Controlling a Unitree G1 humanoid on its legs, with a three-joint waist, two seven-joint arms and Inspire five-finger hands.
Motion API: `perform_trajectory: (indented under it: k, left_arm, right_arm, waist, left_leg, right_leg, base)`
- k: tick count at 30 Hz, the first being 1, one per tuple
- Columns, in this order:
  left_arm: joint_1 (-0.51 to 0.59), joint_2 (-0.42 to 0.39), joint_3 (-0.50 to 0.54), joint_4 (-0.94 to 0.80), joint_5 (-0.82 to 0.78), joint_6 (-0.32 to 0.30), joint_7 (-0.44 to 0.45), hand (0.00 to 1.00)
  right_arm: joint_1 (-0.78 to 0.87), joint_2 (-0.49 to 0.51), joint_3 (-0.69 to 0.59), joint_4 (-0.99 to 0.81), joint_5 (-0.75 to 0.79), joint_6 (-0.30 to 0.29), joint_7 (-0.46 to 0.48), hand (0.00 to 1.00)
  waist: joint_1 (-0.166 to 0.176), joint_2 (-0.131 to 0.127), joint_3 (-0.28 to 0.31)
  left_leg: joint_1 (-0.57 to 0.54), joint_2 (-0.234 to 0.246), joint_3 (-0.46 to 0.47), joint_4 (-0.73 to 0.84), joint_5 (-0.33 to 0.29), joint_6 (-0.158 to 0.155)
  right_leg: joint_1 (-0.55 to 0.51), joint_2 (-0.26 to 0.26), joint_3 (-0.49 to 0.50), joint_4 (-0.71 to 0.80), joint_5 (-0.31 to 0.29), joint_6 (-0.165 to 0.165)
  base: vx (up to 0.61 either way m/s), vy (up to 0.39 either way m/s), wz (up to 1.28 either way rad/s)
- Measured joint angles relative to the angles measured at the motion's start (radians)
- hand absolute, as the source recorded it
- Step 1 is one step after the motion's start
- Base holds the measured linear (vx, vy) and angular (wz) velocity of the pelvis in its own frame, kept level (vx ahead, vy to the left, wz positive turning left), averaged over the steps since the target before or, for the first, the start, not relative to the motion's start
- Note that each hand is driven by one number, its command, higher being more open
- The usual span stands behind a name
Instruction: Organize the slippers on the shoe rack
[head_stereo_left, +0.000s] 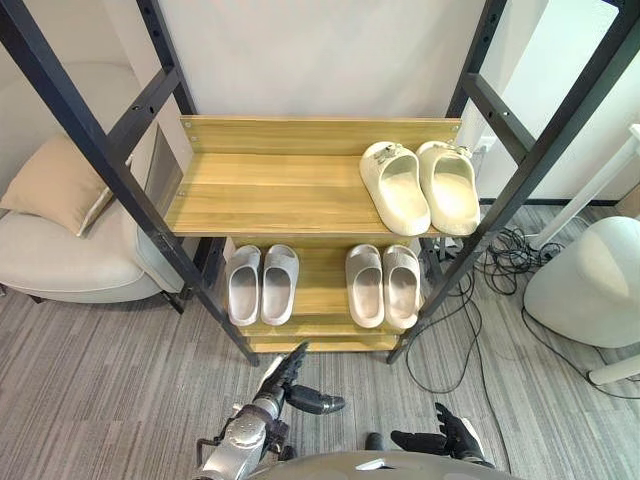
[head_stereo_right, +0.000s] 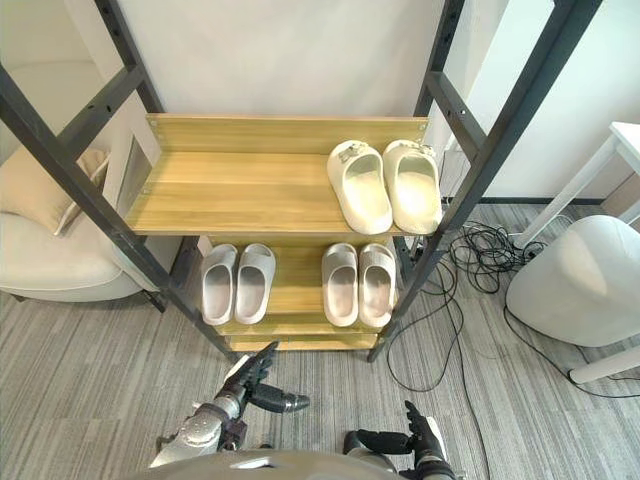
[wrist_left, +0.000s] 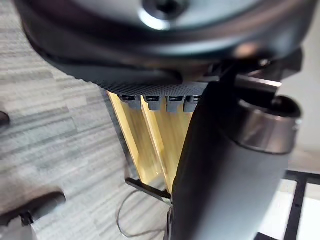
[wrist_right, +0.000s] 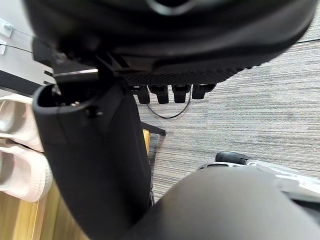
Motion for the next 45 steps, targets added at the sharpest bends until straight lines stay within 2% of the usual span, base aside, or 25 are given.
perform_trajectory:
  k: [6, 9, 19, 21, 23, 24, 26, 27, 29, 30, 32, 36, 37, 38, 39, 41, 42, 44, 45]
  left_arm:
    - [0.007, -0.034, 0.106, 0.151, 0.110, 0.002, 0.068, 1.00]
    - [0.012, -0.054, 0.172, 0.190, 0.109, 0.002, 0.099, 1.00]
    - [-0.001, -0.091, 0.279, 0.252, 0.107, 0.001, 0.122, 1.00]
    - [-0.014, -0.099, 0.289, 0.266, 0.107, 0.001, 0.127, 1.00]
    - [-0.026, -0.101, 0.289, 0.268, 0.107, 0.001, 0.128, 1.00]
    - [-0.039, -0.100, 0.289, 0.276, 0.107, 0.002, 0.128, 1.00]
    - [-0.052, -0.098, 0.291, 0.284, 0.107, 0.004, 0.131, 1.00]
    - [-0.056, -0.099, 0.293, 0.284, 0.107, 0.004, 0.132, 1.00]
    - [-0.068, -0.104, 0.304, 0.284, 0.106, 0.004, 0.138, 1.00]
    - [-0.075, -0.109, 0.315, 0.282, 0.105, 0.005, 0.138, 1.00]
    - [-0.082, -0.111, 0.317, 0.279, 0.105, 0.002, 0.145, 1.00]
    - [-0.107, -0.134, 0.316, 0.279, 0.096, 0.002, 0.151, 1.00]
    - [-0.111, -0.146, 0.315, 0.277, 0.081, 0.001, 0.154, 1.00]
    - [-0.113, -0.144, 0.312, 0.276, 0.078, -0.001, 0.155, 1.00]
    - [-0.126, -0.142, 0.313, 0.276, 0.076, -0.002, 0.155, 1.00]
    - [-0.133, -0.146, 0.313, 0.276, 0.078, -0.003, 0.155, 1.00]
    - [-0.132, -0.150, 0.305, 0.276, 0.081, -0.007, 0.154, 1.00]
    - [-0.130, -0.161, 0.299, 0.276, 0.088, -0.015, 0.154, 1.00]
    - [-0.130, -0.169, 0.280, 0.276, 0.090, -0.017, 0.152, 1.00]
  right_arm:
    - [-0.008, 0.008, -0.010, 0.010, 0.000, 0.000, -0.003, 1.00]
    - [-0.017, 0.011, -0.019, 0.029, 0.000, -0.001, -0.006, 1.00]
    - [-0.050, 0.012, -0.028, 0.077, 0.000, 0.000, -0.007, 1.00]
    - [-0.060, 0.010, -0.027, 0.079, 0.000, 0.000, -0.007, 1.00]
    - [-0.080, 0.009, -0.027, 0.079, 0.000, 0.000, -0.008, 1.00]
    - [-0.092, 0.013, -0.027, 0.079, 0.000, 0.000, -0.009, 1.00]
    - [-0.099, 0.014, -0.026, 0.087, 0.000, 0.001, -0.009, 1.00]
    - [-0.099, 0.014, -0.026, 0.087, 0.000, 0.000, -0.009, 1.00]
    - [-0.100, 0.017, -0.023, 0.087, 0.000, 0.000, -0.008, 1.00]
    - [-0.104, 0.010, -0.018, 0.086, 0.000, 0.000, -0.006, 1.00]
    - [-0.133, 0.002, -0.014, 0.086, 0.001, 0.000, -0.007, 1.00]
    - [-0.191, 0.000, -0.012, 0.070, 0.001, -0.002, -0.016, 1.00]
    - [-0.220, 0.009, 0.002, 0.075, 0.001, -0.001, -0.023, 1.00]
    - [-0.225, 0.023, 0.003, 0.072, 0.001, -0.001, -0.024, 1.00]
    - [-0.229, 0.051, -0.003, 0.057, 0.001, -0.005, -0.024, 1.00]
    - [-0.225, 0.061, -0.010, 0.046, 0.000, -0.003, -0.025, 1.00]
    - [-0.214, 0.073, -0.011, 0.044, 0.000, -0.003, -0.024, 1.00]
    - [-0.203, 0.081, -0.015, 0.044, 0.000, -0.003, -0.024, 1.00]
    - [-0.200, 0.080, -0.025, 0.045, 0.000, -0.001, -0.022, 1.00]
  waist:
    - [0.002, -0.007, 0.010]
    - [0.004, -0.006, 0.011]
    - [0.010, -0.002, 0.029]
    - [0.012, 0.002, 0.046]
    - [0.012, -0.001, 0.059]
    - [0.015, -0.009, 0.066]
    - [0.028, -0.013, 0.071]
    - [0.028, -0.013, 0.071]
    - [0.031, -0.023, 0.072]
    - [0.039, -0.025, 0.071]
    - [0.067, -0.009, 0.080]
    - [0.058, 0.035, 0.113]
    - [0.061, 0.042, 0.122]
    - [0.057, 0.037, 0.122]
    - [0.056, 0.028, 0.124]
    - [0.054, 0.021, 0.128]
    - [0.049, 0.014, 0.131]
    - [0.044, 0.011, 0.127]
    - [0.034, 0.019, 0.122]
  left_leg:
    - [0.006, 0.000, 0.001, 0.000, -0.004, -0.002]
    - [0.006, 0.000, 0.001, 0.000, -0.006, -0.003]
    - [0.019, 0.001, 0.032, 0.003, -0.013, -0.001]
    - [0.016, 0.003, 0.037, 0.022, -0.026, -0.003]
    - [-0.014, 0.002, 0.023, 0.056, -0.036, 0.001]
    - [-0.036, -0.006, -0.002, 0.077, -0.038, 0.004]
    - [-0.066, -0.013, -0.050, 0.096, -0.040, 0.004]
    - [-0.077, -0.014, -0.069, 0.103, -0.040, 0.004]
    - [-0.119, -0.027, -0.149, 0.130, -0.036, -0.004]
    - [-0.136, -0.025, -0.167, 0.137, -0.032, -0.009]
    - [-0.181, -0.009, -0.201, 0.139, -0.016, -0.026]
    - [-0.274, 0.018, -0.312, 0.131, 0.043, -0.063]
    - [-0.291, 0.022, -0.306, 0.097, 0.116, -0.070]
    - [-0.290, 0.019, -0.292, 0.052, 0.167, -0.068]
    - [-0.324, 0.013, -0.197, 0.101, 0.165, -0.047]
    - [-0.346, 0.013, -0.081, 0.250, 0.064, -0.018]
    - [-0.308, 0.016, 0.004, 0.332, -0.016, -0.009]
    - [-0.262, 0.041, 0.108, 0.383, -0.080, -0.009]
    - [-0.226, 0.074, 0.194, 0.409, -0.117, -0.012]
  right_leg:
    - [0.005, 0.000, 0.001, 0.000, -0.002, 0.001]
    - [0.005, 0.000, 0.002, 0.000, -0.003, 0.001]
    - [0.004, 0.004, 0.034, 0.005, -0.003, 0.002]
    - [-0.010, 0.002, 0.040, 0.042, -0.020, -0.001]
    - [-0.082, -0.010, 0.042, 0.184, -0.092, 0.000]
    - [-0.128, -0.028, 0.035, 0.286, -0.146, 0.001]
    - [-0.149, -0.042, 0.035, 0.357, -0.191, 0.005]
    - [-0.149, -0.042, 0.042, 0.367, -0.201, 0.009]
    - [-0.151, -0.037, 0.126, 0.396, -0.252, 0.013]
    - [-0.162, -0.031, 0.115, 0.402, -0.256, 0.008]
    - [-0.190, -0.012, 0.093, 0.406, -0.261, -0.009]
    - [-0.232, 0.016, -0.024, 0.400, -0.259, -0.052]
    - [-0.235, 0.018, -0.066, 0.395, -0.254, -0.069]
    - [-0.234, 0.003, -0.092, 0.373, -0.242, -0.089]
    - [-0.229, -0.015, -0.147, 0.340, -0.228, -0.102]
    - [-0.205, -0.030, -0.197, 0.323, -0.220, -0.106]
    - [-0.168, -0.047, -0.245, 0.304, -0.218, -0.105]
    - [-0.146, -0.060, -0.298, 0.289, -0.215, -0.101]
    - [-0.133, -0.065, -0.343, 0.279, -0.210, -0.093]
  base:
    - [0.00, 0.000, 0.00]
    - [0.00, 0.000, 0.00]
    - [-0.01, 0.001, -0.08]
    - [-0.01, -0.001, -0.09]
    - [-0.02, -0.015, 0.21]
    - [-0.01, -0.024, 0.41]
    - [-0.01, -0.052, 0.68]
    - [-0.02, -0.097, 0.99]
    - [-0.02, -0.127, 1.05]
    - [-0.03, -0.114, 0.73]
    - [-0.04, -0.148, 0.54]
    - [-0.04, -0.154, 0.85]
    - [-0.05, -0.149, 0.90]
    - [-0.07, -0.128, 1.16]
    - [-0.07, -0.089, 0.97]
    - [-0.03, -0.083, 0.99]
    - [-0.01, -0.060, 1.05]
    - [-0.01, -0.004, 0.94]
    - [0.01, 0.086, 1.26]
